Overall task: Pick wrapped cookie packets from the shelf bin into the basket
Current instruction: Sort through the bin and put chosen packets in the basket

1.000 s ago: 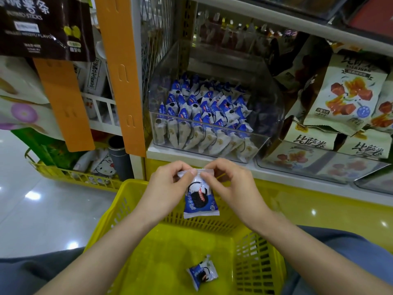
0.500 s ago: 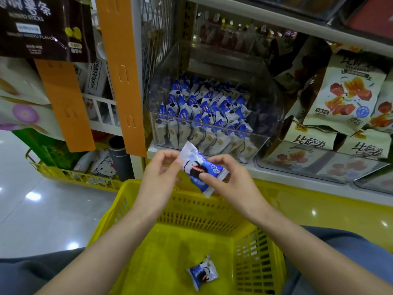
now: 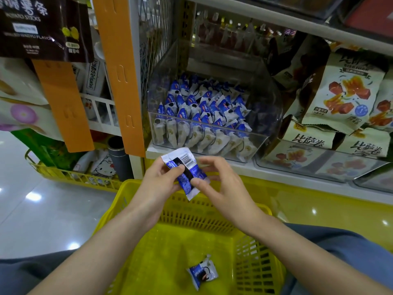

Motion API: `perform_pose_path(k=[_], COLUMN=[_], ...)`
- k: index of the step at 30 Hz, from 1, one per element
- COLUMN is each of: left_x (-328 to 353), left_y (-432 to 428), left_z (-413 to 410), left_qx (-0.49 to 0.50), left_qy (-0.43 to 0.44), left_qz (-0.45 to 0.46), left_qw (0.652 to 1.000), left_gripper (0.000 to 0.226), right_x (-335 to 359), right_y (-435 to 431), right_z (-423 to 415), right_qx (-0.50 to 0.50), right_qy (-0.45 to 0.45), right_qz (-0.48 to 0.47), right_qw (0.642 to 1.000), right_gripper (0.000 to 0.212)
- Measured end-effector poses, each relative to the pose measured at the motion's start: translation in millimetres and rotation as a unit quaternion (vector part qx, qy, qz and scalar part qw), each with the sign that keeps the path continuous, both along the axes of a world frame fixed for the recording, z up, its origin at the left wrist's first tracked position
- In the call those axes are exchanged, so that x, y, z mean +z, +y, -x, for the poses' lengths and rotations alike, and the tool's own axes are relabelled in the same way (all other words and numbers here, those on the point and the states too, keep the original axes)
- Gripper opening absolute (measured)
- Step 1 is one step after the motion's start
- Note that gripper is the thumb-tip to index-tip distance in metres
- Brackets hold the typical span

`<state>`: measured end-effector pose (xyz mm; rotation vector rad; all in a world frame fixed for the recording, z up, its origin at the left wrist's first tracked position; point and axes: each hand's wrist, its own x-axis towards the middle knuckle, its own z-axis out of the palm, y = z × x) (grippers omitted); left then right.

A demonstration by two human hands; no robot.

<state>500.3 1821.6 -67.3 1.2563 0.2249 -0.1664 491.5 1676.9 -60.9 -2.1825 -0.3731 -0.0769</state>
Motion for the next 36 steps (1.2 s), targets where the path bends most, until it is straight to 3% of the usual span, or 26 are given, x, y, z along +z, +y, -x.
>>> perform_pose_path(k=[2, 6, 9, 12, 14, 17, 19, 20, 22, 25, 31, 36], left_x=[1, 3, 7, 6, 3, 3, 3, 2, 1, 0, -2, 0], left_y=[-1, -3, 0, 3, 5, 12, 14, 14, 14, 13, 4, 3], left_z=[0, 2, 0, -2, -2, -1, -1, 0, 1, 1, 7, 7], left_qx=[-0.013, -0.051, -0.068, -0.048, -0.043, -0.093, -0.129, -0.135, -0.121, -0.086, -0.083, -0.12], left_qy=[-0.016, -0.054, -0.067, -0.112, -0.186, -0.315, -0.364, -0.37, -0.363, -0.323, -0.257, -0.237], left_qz=[0.0, -0.007, 0.015, -0.092, -0.201, -0.359, -0.418, -0.43, -0.436, -0.415, -0.313, -0.277], left_qw=[1.0, 0.997, 0.995, 0.988, 0.961, 0.873, 0.822, 0.813, 0.815, 0.847, 0.911, 0.924], left_gripper=[0.024, 0.022, 0.021, 0.02, 0.034, 0.057, 0.045, 0.039, 0.036, 0.033, 0.02, 0.024], right_x=[2, 6, 9, 12, 15, 19, 21, 22, 23, 22, 16, 15], right_y=[-1, -3, -5, -12, -15, -17, -18, -17, -17, -14, -9, -10], right_z=[-4, -7, -9, -14, -15, -15, -15, -14, -14, -11, -7, -6], right_qx=[-0.048, -0.033, -0.051, -0.076, -0.082, -0.079, -0.07, -0.065, -0.055, -0.023, -0.005, -0.019], right_qy=[0.069, 0.21, 0.24, 0.244, 0.246, 0.267, 0.284, 0.291, 0.3, 0.289, 0.247, 0.238], right_qz=[-0.05, -0.166, -0.224, -0.246, -0.247, -0.245, -0.25, -0.257, -0.277, -0.279, -0.25, -0.273], right_qw=[0.995, 0.963, 0.943, 0.935, 0.934, 0.929, 0.923, 0.919, 0.911, 0.916, 0.936, 0.932], right_gripper=[0.036, 0.02, 0.02, 0.025, 0.025, 0.019, 0.019, 0.022, 0.033, 0.041, 0.03, 0.027])
